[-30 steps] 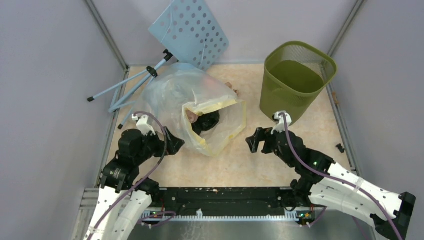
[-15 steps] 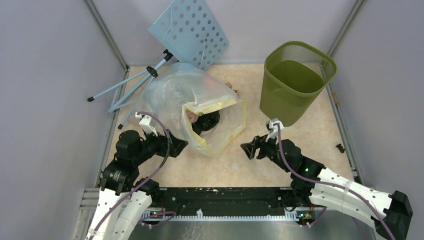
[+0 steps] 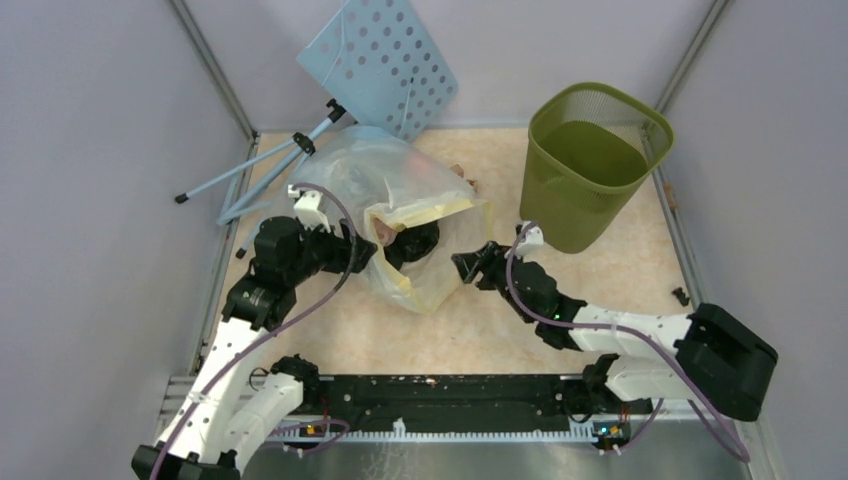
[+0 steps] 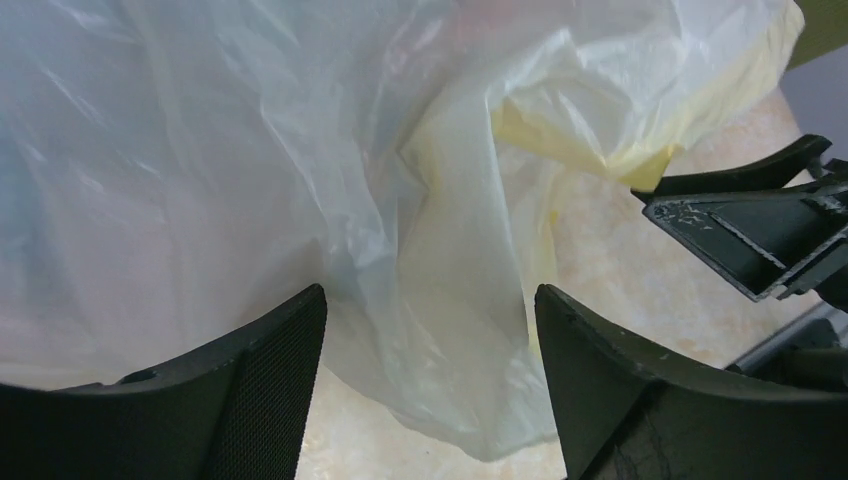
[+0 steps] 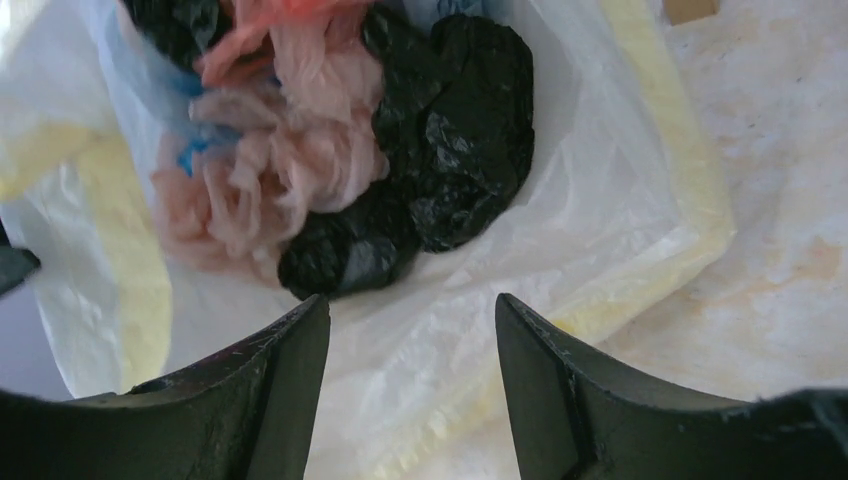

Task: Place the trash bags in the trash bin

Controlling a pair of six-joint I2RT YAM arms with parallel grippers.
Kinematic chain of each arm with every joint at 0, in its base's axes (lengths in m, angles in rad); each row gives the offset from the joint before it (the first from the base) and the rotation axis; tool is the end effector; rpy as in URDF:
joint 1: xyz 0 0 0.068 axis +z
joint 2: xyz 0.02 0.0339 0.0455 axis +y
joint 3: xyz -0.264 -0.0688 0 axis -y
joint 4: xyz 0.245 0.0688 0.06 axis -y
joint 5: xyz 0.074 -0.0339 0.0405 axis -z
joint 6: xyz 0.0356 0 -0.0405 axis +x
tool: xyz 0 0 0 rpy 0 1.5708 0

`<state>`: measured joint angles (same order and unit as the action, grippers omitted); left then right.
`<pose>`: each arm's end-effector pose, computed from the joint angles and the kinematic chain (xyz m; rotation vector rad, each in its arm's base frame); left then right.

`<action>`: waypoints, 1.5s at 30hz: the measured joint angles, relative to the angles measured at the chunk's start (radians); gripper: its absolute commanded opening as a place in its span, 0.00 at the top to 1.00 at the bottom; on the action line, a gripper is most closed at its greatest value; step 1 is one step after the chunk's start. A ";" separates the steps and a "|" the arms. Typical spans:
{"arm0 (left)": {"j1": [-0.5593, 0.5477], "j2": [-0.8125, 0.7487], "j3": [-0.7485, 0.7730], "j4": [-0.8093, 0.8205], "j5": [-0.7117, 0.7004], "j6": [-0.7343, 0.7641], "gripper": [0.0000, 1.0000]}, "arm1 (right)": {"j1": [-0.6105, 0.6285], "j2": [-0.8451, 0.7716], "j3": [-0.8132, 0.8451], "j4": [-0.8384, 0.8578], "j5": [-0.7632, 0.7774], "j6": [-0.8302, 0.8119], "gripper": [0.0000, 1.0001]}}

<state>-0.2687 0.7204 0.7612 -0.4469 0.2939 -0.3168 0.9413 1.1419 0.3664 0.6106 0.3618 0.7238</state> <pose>0.1546 -0.0533 0.3149 0.1476 2.0148 -0.6671 0.1474 0.1809 0.2073 0.0816 1.8116 0.9025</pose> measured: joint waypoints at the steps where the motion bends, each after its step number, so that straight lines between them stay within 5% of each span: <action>1: 0.000 0.019 0.013 0.005 -0.009 0.011 0.22 | 0.000 0.029 0.018 0.006 0.029 0.047 0.39; 4: 0.000 0.063 0.061 0.026 -0.045 0.056 0.31 | 0.001 0.121 0.088 0.037 0.102 0.198 0.39; 9: 0.000 0.111 0.135 0.062 -0.065 0.122 0.31 | 0.005 0.221 0.204 0.010 0.186 0.436 0.37; 26: 0.000 0.191 0.220 0.175 0.100 0.269 0.05 | -0.031 0.485 0.533 -0.002 0.285 0.628 0.29; 29: 0.000 0.198 0.219 0.209 0.119 0.269 0.05 | -0.058 0.526 0.573 -0.022 0.284 0.634 0.41; 35: 0.000 0.261 0.219 0.246 0.143 0.269 0.08 | -0.093 0.571 0.618 -0.030 0.272 0.614 1.00; 45: -0.006 0.319 0.219 0.247 0.246 0.291 0.09 | -0.094 0.524 0.612 -0.065 0.212 0.484 1.00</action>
<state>-0.2752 1.0389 0.9798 -0.1997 0.5404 -0.0261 0.8474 1.6661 0.9787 0.5457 0.5739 1.2079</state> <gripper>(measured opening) 0.920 0.004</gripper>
